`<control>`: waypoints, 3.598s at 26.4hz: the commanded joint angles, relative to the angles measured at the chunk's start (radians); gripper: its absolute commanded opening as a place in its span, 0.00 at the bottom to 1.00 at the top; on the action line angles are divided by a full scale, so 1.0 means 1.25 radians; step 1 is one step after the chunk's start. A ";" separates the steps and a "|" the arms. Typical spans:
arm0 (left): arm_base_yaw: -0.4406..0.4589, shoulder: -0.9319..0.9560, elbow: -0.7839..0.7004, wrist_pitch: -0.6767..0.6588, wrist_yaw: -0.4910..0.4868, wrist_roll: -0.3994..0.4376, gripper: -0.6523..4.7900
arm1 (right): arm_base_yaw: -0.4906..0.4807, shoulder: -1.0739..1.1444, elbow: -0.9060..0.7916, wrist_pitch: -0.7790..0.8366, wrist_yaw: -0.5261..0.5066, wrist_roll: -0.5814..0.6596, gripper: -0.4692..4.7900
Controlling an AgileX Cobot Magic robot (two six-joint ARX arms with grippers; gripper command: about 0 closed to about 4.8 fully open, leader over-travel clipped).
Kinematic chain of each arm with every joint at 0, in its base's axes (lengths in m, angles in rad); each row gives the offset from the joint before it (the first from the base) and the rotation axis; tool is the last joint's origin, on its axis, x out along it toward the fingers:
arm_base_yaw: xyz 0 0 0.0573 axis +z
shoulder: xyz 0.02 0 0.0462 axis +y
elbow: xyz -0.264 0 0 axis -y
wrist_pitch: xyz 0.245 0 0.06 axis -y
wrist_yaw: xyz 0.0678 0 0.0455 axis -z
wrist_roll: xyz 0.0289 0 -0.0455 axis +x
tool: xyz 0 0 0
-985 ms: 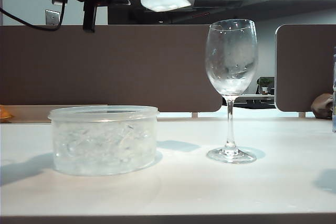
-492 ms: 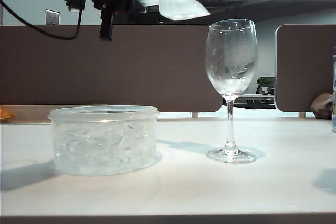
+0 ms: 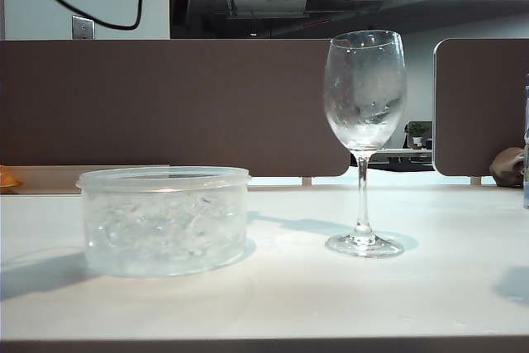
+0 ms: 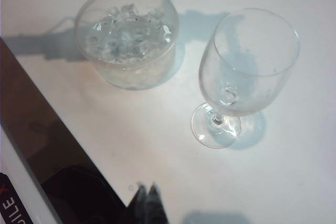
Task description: Pick up an ice shovel filled with ice cubes and pour the ice from the shovel into the glass.
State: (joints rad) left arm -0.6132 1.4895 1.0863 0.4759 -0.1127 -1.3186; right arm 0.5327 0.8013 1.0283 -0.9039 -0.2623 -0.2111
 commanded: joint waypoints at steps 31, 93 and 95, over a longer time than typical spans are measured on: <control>-0.040 0.063 0.027 -0.020 0.039 0.193 0.11 | 0.000 -0.002 0.003 0.009 -0.002 0.001 0.09; 0.268 -0.121 -0.280 0.117 0.198 -0.100 0.11 | 0.000 -0.002 0.003 0.009 -0.003 0.001 0.09; 0.270 -0.122 -0.324 0.130 0.198 -0.100 0.11 | 0.000 -0.002 0.003 0.009 -0.002 0.001 0.09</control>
State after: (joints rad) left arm -0.2768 1.3376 0.7055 0.6209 0.1291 -1.4414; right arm 0.5327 0.8013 1.0283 -0.9039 -0.2619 -0.2111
